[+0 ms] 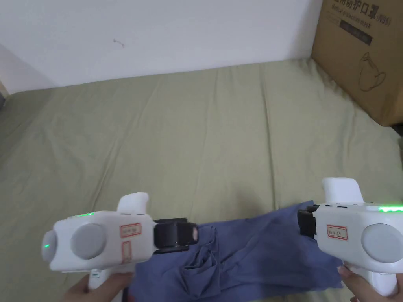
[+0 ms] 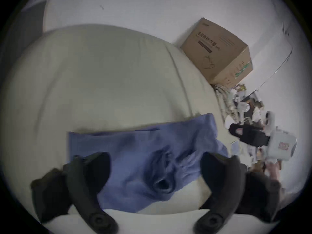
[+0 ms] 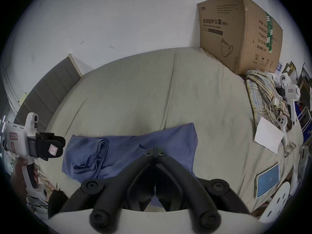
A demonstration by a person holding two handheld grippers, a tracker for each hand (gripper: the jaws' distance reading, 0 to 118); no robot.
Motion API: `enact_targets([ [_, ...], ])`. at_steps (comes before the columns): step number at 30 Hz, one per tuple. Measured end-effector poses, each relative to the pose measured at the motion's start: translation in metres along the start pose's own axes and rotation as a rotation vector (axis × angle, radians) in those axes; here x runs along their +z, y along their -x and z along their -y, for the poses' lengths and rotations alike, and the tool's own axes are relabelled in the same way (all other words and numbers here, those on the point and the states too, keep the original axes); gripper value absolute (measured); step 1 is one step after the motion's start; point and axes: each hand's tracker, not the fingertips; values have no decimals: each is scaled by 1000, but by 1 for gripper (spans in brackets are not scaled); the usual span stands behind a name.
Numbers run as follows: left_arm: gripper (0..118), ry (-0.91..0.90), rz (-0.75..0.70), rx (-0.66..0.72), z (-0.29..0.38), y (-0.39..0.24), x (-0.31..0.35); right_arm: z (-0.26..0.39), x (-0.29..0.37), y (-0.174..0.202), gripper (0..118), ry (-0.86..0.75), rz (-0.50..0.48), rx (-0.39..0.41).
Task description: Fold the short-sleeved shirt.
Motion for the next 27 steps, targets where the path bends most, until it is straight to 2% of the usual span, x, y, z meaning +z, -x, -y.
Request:
enact_targets([
  [1,78,4,-52,-36,0,1,4,-1,1,-1,0,-4,2,-3],
  [2,42,21,-96,-59,2,3,3,-2,1,-2,0,-8,2,-6],
  [3,0,43,-134,-75,5,4,-1,-2,1,-4,0,-9,0,-9],
  [5,0,69,-132,-57,7,7,-15,-3,1,-5,0,-11,2,-10],
  [8,0,135,-31,-14,13,2,-40,-1,2,-9,0,-12,5,-14],
  [13,0,295,119,-32,28,-34,-93,3,-2,-13,0,5,10,-18],
  [17,0,247,110,-51,28,-54,-98,5,-2,-15,0,8,15,-22],
  [21,1,186,254,89,22,-25,-75,5,0,-15,0,5,14,-28],
  [23,11,105,295,177,21,6,-50,4,1,-14,0,1,14,-25],
  [24,23,69,304,221,22,25,-37,4,2,-13,0,0,14,-23],
  [25,40,33,310,285,22,49,-21,4,2,-12,0,-1,13,-20],
  [26,69,17,312,336,24,70,-11,3,2,-10,0,0,12,-17],
  [27,110,17,315,364,26,90,-3,3,1,-8,0,2,10,-13],
])
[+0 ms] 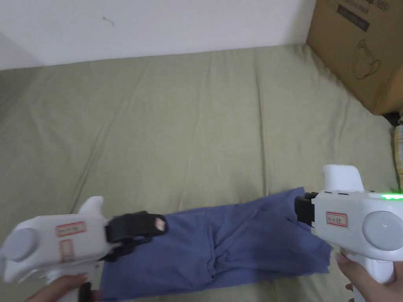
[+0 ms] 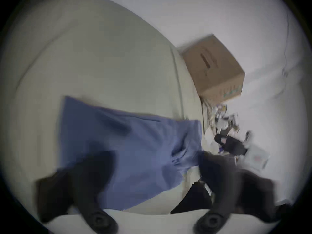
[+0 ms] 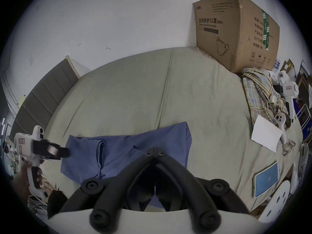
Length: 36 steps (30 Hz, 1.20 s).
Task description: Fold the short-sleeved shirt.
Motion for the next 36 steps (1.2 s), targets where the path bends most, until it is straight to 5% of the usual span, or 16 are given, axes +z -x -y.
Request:
enact_targets([
  [1,118,33,-24,6,-3,17,16,0,-2,2,0,4,-1,5],
  [5,118,-68,-14,140,-13,57,50,1,-6,13,0,18,-11,21],
  [10,118,69,187,291,-8,101,19,3,-11,27,0,45,-11,57],
  [14,118,64,435,282,-12,92,-18,3,-14,36,0,68,4,97],
  [18,118,153,512,358,-11,88,-56,1,-18,42,0,80,2,111],
  [26,116,189,418,182,-8,74,-53,2,-32,50,0,106,-24,117],
  [28,98,171,310,159,-9,67,-47,4,-32,49,0,111,-31,112],
  [29,63,160,214,113,-9,64,-43,5,-32,49,0,112,-34,109],
  [30,7,152,44,58,-7,64,-44,5,-32,49,0,113,-36,106],
  [31,7,147,-145,-4,-1,66,-40,6,-31,49,0,112,-40,103],
  [32,6,151,44,67,4,66,-38,7,-30,49,0,111,-43,101],
  [36,6,71,-111,-105,3,34,-12,8,-21,48,0,99,-61,98],
])
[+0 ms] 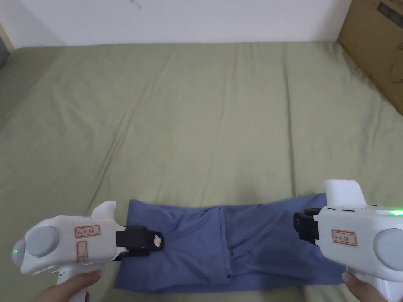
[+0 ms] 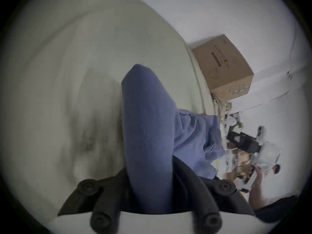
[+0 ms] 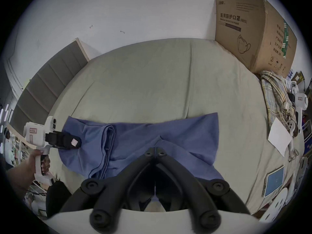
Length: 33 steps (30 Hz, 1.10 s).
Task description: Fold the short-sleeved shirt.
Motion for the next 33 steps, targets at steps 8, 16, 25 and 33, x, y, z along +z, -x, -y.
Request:
enact_targets([
  [8,6,-64,-464,-92,-17,13,112,3,18,-5,0,-40,-32,-15],
  [16,6,-31,-531,71,-33,-44,87,9,34,-13,0,-54,-43,-18],
  [25,6,130,-265,-116,-42,-162,-35,13,41,-39,0,-66,-21,-56],
  [33,94,241,-1,7,-39,-172,-89,19,38,-52,0,-57,-15,-92],
])
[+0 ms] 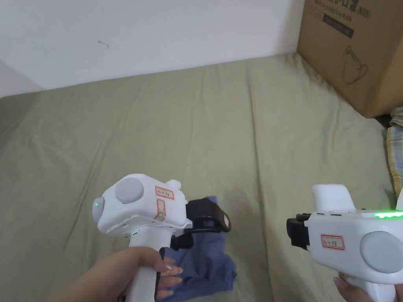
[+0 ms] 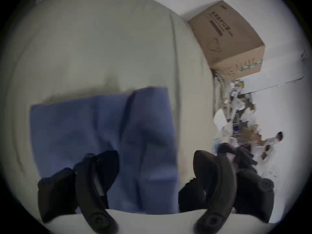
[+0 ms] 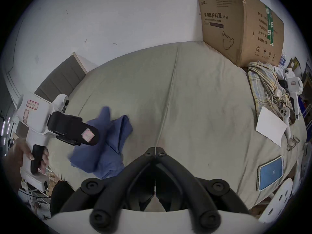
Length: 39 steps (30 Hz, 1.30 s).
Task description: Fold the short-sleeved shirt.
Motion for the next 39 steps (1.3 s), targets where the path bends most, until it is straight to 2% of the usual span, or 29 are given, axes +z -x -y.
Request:
enact_targets([
  [5,111,-167,70,-23,8,-2,33,-1,-3,0,0,-3,-10,-4],
  [8,110,-171,48,14,9,6,49,-2,-5,1,0,-9,-16,-3],
  [9,103,-166,25,8,10,5,53,-2,-5,1,0,-11,-18,-2],
  [10,85,-156,10,-6,11,6,53,-2,-5,2,0,-14,-19,-3],
  [11,52,-140,-2,-22,12,7,51,-2,-5,2,0,-17,-20,-4],
  [12,0,-143,-5,-32,14,7,48,-2,-5,2,0,-18,-21,-6],
  [14,0,-125,-52,-39,14,4,32,-1,-5,0,0,-17,-22,-10],
  [16,0,-107,-162,-59,16,2,13,1,-4,-2,0,-17,-20,-13],
  [18,0,-34,-108,-105,17,-3,-13,2,-4,-5,0,-13,-15,-14],
  [20,0,20,-161,-130,19,-10,-37,4,-3,-9,0,-11,-6,-16],
  [23,0,59,-315,-185,22,-18,-71,5,-3,-16,0,-6,8,-26],
  [25,0,50,-337,-218,25,-25,-83,7,-3,-19,0,-4,13,-34],
  [29,0,45,-487,-391,34,-62,-93,10,-4,-22,0,-1,20,-49],
  [31,0,30,-494,-490,41,-74,-89,11,-3,-22,0,-2,20,-58],
  [34,0,-37,-351,-444,49,-73,-53,9,2,-21,0,-19,20,-64],
  [36,0,-127,-315,-458,56,-65,-18,5,6,-19,0,-39,0,-57],
  [39,0,-267,-466,-476,64,-33,38,-6,0,-4,0,3,-150,-6],
])
